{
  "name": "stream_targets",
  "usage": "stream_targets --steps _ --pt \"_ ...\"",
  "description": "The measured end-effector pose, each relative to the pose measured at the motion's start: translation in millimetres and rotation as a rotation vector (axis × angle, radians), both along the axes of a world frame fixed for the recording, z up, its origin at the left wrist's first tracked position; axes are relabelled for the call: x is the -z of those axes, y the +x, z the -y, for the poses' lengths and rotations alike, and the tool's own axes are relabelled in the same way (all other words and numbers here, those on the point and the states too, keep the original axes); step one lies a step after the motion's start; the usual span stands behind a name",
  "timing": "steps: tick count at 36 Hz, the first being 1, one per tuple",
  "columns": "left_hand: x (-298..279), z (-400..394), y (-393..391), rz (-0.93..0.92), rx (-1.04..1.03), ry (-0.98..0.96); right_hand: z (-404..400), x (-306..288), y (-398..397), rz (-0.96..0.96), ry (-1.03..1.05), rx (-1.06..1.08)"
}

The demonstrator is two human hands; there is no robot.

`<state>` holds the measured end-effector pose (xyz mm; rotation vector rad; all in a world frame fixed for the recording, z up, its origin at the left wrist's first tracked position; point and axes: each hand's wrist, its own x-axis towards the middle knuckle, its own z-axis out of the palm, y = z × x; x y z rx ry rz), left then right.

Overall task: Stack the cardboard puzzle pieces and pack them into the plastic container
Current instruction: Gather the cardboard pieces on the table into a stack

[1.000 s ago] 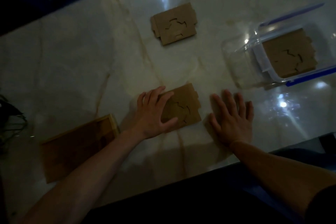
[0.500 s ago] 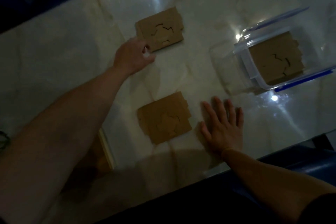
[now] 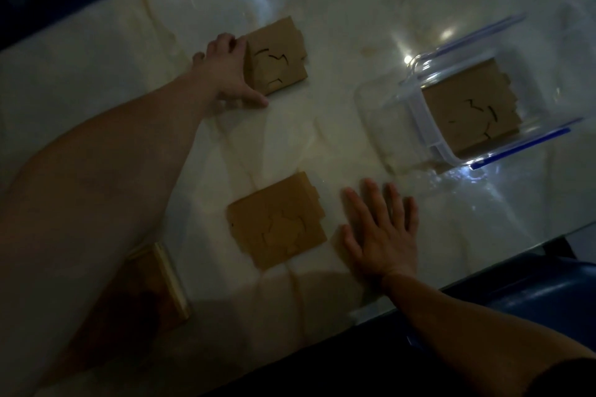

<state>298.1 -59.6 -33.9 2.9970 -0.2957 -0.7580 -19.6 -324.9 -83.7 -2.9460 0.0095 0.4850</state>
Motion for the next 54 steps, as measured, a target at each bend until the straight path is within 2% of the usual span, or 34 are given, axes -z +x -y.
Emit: stream_targets --steps 8,14,19,25,33,43,54 --pt "-3 -6 -16 0.060 0.033 -0.041 0 -3 0 -0.008 0.009 0.009" --pt "-4 -8 -46 0.046 -0.050 -0.081 -1 -3 0 -0.021 0.030 0.009" --pt "-6 -14 -78 0.065 -0.080 -0.113 -1 -5 1 -0.044 0.025 0.022" --pt "-10 -27 -121 -0.006 -0.157 -0.061 -2 -11 3 -0.065 0.039 0.025" --pt "-20 -36 -193 0.061 -0.208 -0.194 -1 -8 1 -0.012 0.028 0.027" --pt "-13 -28 -282 0.113 -0.112 -0.298 1 -1 -1 0.013 0.004 0.022" --pt "-9 -18 -315 0.113 0.019 -0.230 1 -2 0 0.011 0.009 0.032"
